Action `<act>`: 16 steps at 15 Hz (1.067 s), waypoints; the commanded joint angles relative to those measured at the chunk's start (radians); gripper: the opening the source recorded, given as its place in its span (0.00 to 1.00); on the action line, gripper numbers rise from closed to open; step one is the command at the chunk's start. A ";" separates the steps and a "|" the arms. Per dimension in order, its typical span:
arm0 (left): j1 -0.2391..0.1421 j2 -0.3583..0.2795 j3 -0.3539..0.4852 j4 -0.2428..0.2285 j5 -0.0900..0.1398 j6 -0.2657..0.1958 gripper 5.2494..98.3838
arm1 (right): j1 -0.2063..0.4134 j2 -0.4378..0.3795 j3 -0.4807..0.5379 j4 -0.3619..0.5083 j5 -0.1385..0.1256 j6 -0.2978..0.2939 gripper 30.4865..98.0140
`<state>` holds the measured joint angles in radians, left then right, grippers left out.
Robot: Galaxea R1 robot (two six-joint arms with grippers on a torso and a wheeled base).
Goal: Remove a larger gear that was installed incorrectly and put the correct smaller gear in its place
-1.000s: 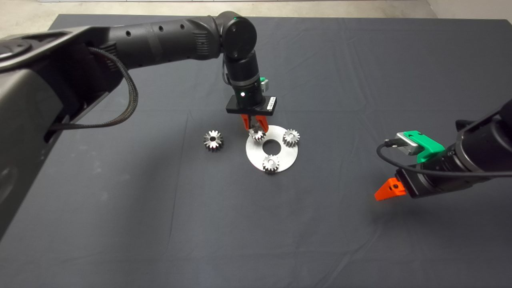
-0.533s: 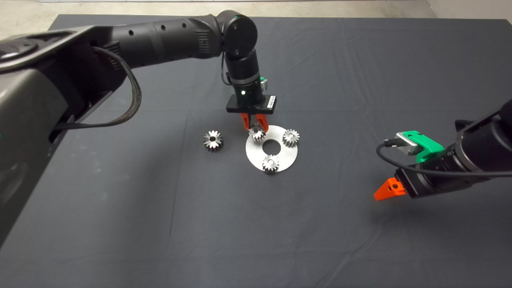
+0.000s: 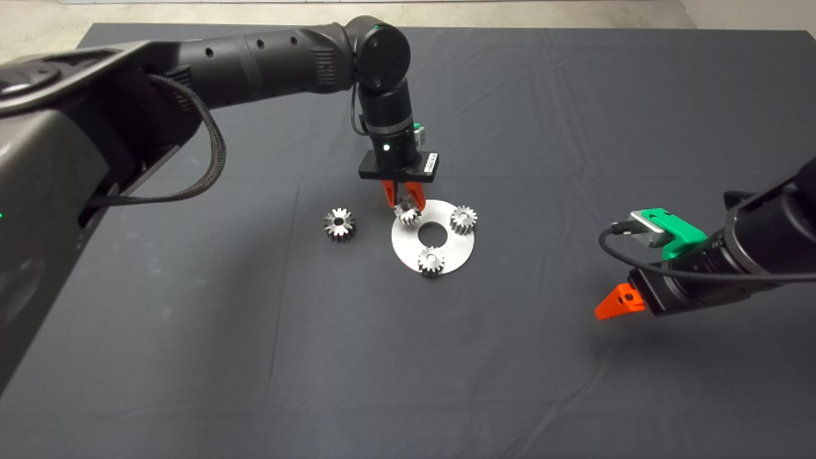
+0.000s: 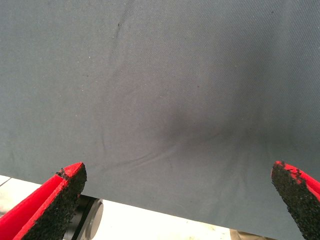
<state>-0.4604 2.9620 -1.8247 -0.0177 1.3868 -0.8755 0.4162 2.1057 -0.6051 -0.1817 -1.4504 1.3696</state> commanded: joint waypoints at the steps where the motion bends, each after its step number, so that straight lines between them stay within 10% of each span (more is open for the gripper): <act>1: 0.019 -0.008 -0.033 0.104 0.024 0.003 0.17 | 0.023 0.000 0.007 0.027 0.002 0.003 1.00; 16: 0.019 -0.008 -0.033 0.104 0.020 0.003 0.17 | 0.023 -0.005 0.004 0.027 -0.001 0.002 1.00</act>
<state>-0.4583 2.9666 -1.8688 -0.0191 1.3951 -0.8740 0.4160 2.1057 -0.6051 -0.1817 -1.4504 1.3696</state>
